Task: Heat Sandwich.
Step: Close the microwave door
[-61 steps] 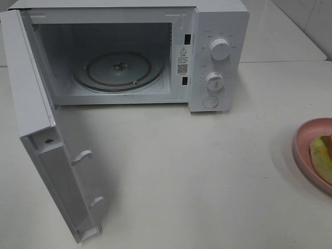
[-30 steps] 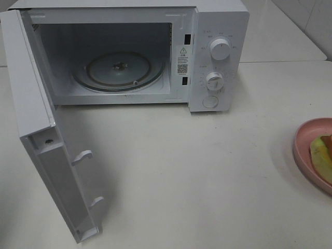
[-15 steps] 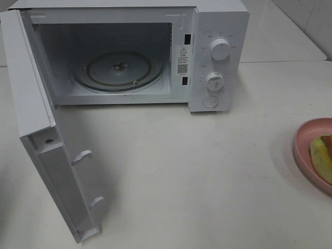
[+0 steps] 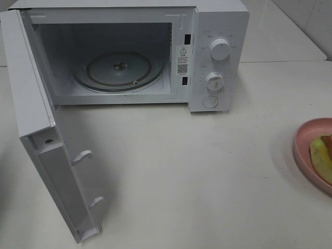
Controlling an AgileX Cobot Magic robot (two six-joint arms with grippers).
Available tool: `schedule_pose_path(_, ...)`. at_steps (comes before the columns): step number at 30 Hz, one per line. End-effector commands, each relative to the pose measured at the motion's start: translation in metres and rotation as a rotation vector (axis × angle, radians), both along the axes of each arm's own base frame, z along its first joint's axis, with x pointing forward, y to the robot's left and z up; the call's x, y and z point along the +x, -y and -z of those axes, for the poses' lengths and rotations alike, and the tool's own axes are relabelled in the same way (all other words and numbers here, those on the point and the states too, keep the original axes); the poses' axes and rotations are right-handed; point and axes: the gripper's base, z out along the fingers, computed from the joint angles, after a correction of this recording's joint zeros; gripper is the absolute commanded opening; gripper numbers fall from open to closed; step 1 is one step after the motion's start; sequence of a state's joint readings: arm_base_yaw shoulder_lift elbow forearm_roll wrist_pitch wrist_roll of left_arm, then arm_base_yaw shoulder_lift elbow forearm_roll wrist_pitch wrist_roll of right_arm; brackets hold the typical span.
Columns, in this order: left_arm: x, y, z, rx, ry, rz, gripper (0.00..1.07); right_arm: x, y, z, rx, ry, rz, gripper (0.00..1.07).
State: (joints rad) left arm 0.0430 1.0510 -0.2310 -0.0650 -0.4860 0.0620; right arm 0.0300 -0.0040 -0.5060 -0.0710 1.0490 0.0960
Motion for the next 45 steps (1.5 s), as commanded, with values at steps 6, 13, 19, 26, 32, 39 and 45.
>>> schedule_pose_path(6,0.02,0.012,0.018,0.031,0.038,0.16,0.0,-0.003,0.0,-0.001,-0.008,0.036,0.001,0.75)
schedule_pose_path(13,0.041,0.039,0.029,0.046,0.029,0.315,0.0,-0.003,0.0,-0.001,-0.008,0.036,0.001,0.75)
schedule_pose_path(19,0.053,0.059,0.034,0.072,0.012,0.4,0.0,-0.003,0.0,-0.001,-0.008,0.036,0.001,0.75)
schedule_pose_path(26,0.072,0.081,0.036,0.069,0.017,0.468,0.0,-0.003,0.0,-0.001,-0.008,0.036,0.001,0.75)
schedule_pose_path(32,0.084,0.094,0.035,0.033,0.022,0.46,0.0,-0.003,0.0,-0.001,-0.008,0.036,0.001,0.75)
schedule_pose_path(39,0.099,0.111,0.034,-0.024,0.028,0.428,0.0,-0.003,0.0,-0.001,-0.008,0.036,0.001,0.75)
schedule_pose_path(45,0.11,0.136,0.041,-0.045,0.018,0.431,0.0,-0.003,0.0,-0.001,-0.008,0.036,0.001,0.75)
